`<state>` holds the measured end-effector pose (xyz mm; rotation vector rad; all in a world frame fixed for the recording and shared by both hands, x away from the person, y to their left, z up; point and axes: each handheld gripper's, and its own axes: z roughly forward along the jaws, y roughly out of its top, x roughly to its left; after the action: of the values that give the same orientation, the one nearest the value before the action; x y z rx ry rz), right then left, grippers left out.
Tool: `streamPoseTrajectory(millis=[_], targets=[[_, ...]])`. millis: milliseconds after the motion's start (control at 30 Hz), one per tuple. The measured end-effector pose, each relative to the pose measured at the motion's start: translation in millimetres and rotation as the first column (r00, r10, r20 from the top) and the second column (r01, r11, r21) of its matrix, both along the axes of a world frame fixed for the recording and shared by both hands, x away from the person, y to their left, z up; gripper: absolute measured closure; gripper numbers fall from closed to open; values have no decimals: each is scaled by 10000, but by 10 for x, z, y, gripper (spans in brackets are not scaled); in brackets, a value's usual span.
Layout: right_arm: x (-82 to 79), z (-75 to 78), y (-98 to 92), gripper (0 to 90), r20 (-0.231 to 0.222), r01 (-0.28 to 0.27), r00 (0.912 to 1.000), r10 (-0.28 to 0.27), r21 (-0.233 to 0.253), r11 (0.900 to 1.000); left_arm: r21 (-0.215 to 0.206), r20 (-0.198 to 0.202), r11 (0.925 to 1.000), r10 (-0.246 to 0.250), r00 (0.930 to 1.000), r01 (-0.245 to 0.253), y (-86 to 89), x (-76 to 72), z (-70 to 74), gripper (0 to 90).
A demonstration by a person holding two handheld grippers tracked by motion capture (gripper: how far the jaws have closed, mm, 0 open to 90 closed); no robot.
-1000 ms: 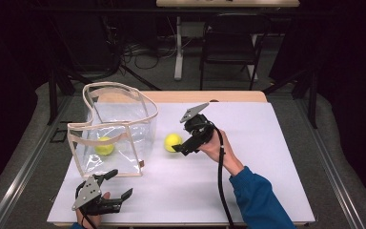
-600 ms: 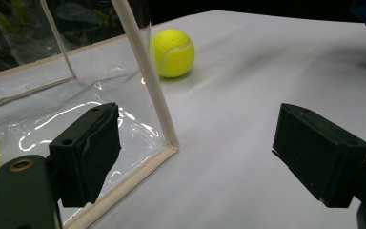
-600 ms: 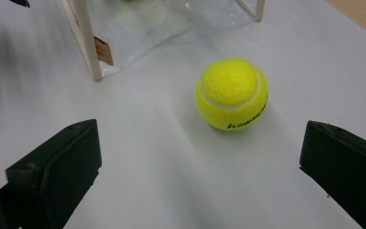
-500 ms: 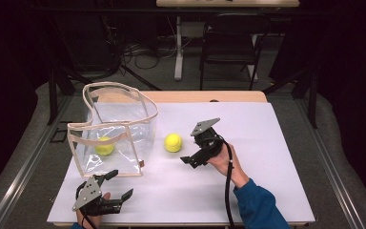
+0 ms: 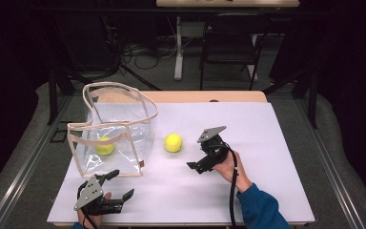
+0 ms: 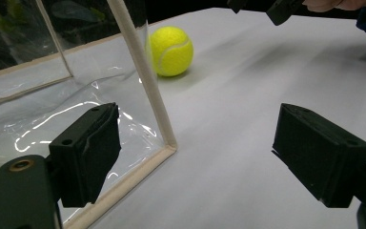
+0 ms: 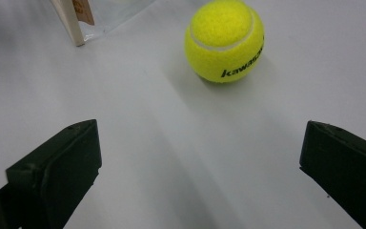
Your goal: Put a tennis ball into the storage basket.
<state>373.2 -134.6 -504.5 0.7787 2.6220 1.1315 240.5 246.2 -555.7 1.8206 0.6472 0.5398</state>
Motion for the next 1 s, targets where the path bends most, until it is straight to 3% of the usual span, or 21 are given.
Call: streamPoseTrajectory(millis=[367,1000], targets=[[-38,-74,-78,0,-56,234,9997,-235,-160,9996,43,65,10000,-6,10000,6,5,-9,12,160],[11,-160,-108,0,-106,451,9989,-462,-836,9955,46,102,10000,-36,9999,36,9,-23,18,160]])
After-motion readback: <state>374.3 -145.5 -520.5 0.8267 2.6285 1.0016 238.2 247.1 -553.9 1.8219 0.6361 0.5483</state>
